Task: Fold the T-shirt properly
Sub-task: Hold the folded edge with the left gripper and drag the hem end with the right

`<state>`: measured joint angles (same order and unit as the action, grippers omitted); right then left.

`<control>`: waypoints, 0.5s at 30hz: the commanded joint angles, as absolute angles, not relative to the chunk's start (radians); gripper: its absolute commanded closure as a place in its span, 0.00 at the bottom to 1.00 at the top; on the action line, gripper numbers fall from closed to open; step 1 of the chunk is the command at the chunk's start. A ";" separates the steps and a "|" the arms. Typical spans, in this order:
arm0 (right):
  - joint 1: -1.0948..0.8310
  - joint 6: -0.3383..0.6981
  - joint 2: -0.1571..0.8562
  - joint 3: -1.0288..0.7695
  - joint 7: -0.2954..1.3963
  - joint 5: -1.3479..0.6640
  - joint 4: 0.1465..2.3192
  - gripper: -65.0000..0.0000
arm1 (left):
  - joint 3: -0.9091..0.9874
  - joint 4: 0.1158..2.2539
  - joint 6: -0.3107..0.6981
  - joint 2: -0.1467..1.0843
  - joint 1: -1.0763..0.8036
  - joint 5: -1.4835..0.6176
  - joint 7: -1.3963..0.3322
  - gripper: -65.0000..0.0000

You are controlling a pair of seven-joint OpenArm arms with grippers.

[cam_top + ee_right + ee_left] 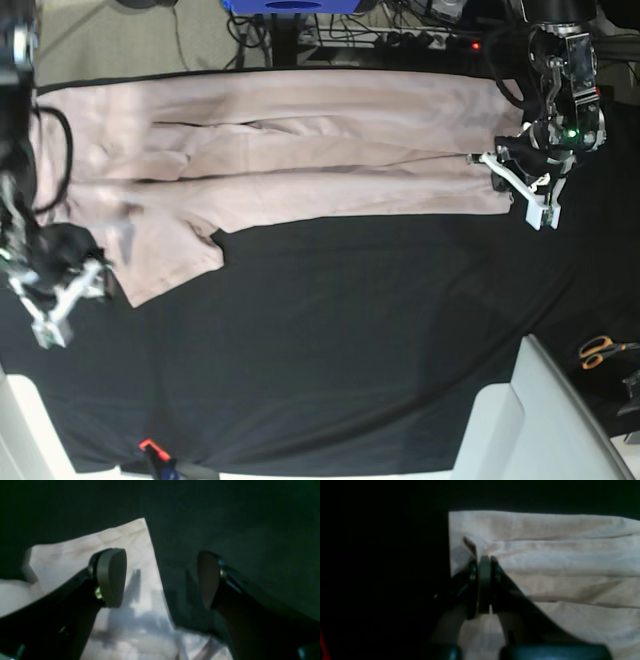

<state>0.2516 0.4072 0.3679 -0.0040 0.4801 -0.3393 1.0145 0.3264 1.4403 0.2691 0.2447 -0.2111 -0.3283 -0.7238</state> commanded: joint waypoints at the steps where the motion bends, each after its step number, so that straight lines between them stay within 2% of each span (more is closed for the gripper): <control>1: 0.300 0.406 0.380 -0.002 0.432 -0.343 0.961 0.35 | 0.329 1.457 0.274 0.254 -0.206 -0.337 -0.708 1.00; 3: 0.361 0.407 0.372 0.002 0.369 -0.343 0.828 0.34 | 0.329 1.455 0.274 0.254 -0.206 -0.337 -0.708 1.00; 6: 0.440 0.455 0.369 0.002 0.306 -0.343 0.642 0.27 | 0.329 1.457 0.274 0.254 -0.206 -0.337 -0.708 1.00; 8: 0.461 0.490 0.357 0.004 0.269 -0.341 0.572 0.27 | 0.329 1.455 0.274 0.255 -0.206 -0.337 -0.708 1.00; 15: 0.463 0.518 0.309 0.004 0.255 -0.338 0.556 0.27 | 0.329 1.455 0.274 0.255 -0.202 -0.337 -0.708 1.00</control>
<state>0.4339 0.5163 0.2855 0.0067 0.2752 -0.3325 0.5484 0.3244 1.4403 0.2695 0.2428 -0.2104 -0.3286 -0.7223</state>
